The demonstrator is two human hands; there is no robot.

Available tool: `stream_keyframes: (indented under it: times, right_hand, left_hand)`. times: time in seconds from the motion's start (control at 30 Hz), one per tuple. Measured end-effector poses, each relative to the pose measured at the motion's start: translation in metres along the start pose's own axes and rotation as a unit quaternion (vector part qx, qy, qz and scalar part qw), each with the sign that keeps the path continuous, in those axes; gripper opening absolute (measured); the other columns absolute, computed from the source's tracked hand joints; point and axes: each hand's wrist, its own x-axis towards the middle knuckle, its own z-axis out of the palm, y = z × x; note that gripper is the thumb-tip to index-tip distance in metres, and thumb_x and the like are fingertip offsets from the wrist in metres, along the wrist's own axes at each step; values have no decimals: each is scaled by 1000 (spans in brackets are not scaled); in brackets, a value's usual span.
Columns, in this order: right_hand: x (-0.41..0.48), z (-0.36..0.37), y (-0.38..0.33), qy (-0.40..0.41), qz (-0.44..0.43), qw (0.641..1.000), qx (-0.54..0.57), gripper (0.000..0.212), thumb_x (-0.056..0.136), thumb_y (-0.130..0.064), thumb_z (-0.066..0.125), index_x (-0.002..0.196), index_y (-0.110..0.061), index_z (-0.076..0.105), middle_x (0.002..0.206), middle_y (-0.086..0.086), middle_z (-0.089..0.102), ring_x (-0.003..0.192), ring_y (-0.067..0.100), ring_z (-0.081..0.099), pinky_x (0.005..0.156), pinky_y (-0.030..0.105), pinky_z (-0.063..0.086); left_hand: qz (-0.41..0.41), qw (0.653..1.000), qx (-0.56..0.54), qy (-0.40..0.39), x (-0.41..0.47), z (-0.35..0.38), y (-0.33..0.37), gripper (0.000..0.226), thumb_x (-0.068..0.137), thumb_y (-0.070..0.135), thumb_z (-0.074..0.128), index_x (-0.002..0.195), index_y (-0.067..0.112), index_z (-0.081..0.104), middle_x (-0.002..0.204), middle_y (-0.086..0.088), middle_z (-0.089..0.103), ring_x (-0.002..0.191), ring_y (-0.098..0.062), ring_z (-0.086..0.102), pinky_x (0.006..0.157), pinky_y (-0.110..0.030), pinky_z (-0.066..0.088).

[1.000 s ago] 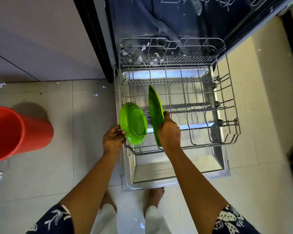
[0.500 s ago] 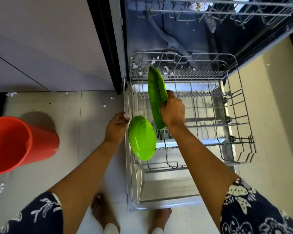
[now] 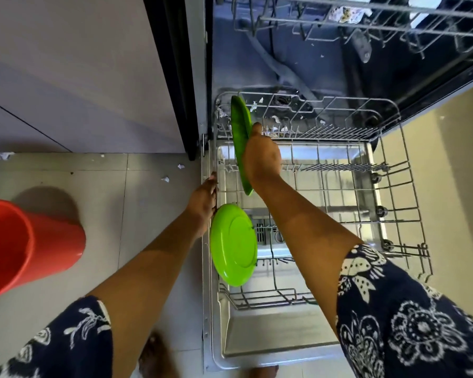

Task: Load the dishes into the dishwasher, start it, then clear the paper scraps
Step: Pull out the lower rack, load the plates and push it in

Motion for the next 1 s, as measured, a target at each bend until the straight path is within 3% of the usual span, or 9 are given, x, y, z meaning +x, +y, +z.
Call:
stream_keyframes:
  times: [0.2,0.37,0.57,0.7,0.8,0.87,1.0]
  right_hand:
    - [5,6,-13,2,-27,999,-19,46,96,-6,41,139,0,23,105,21,65,93,37,65,71,41,52]
    - [10,-15,-4,23,-21,999,-38,32,98,-6,39,130,-1,35,105,20,65,95,36,64,72,39,51]
    - [-1,3,-5,8,-35,998,-59,45,95,-2,43,137,-1,28,103,19,65,92,35,66,74,40,54]
    - [4,24,-18,-41,-59,997,-35,56,93,-4,40,144,1,17,126,22,52,106,39,59,82,43,50]
    - [9,38,-23,-110,-64,992,-14,70,94,-12,42,148,0,-1,150,23,22,118,44,50,89,45,44]
    - [12,48,-18,-138,-51,989,26,72,97,-20,40,148,-3,-8,155,21,9,123,45,45,94,46,41]
    - [9,70,6,-184,3,980,75,79,97,-48,31,147,-10,-17,153,26,15,129,46,38,104,50,34]
  left_hand:
    - [-13,999,-1,-35,5,-13,1,48,102,43,23,147,27,34,156,6,25,144,-16,22,114,-49,15]
    - [-21,999,-5,-49,7,-16,0,49,102,46,22,146,30,35,156,7,25,144,-16,22,113,-51,14]
    - [-26,997,-16,-75,8,-19,-1,51,101,49,15,147,32,31,157,9,23,144,-15,20,116,-52,7]
    - [-29,996,-28,-80,10,-24,-3,51,101,49,17,145,32,35,156,8,26,144,-17,21,116,-54,9]
    - [-36,994,-37,-93,11,-25,-1,51,101,49,17,145,32,34,156,7,25,145,-16,20,116,-56,7]
    - [-40,993,-47,-99,10,-26,0,51,101,47,16,146,31,34,156,7,25,145,-15,20,116,-56,6]
    - [-42,990,-81,-112,11,-31,-3,51,101,45,18,145,29,37,153,7,33,143,-14,25,116,-56,10]
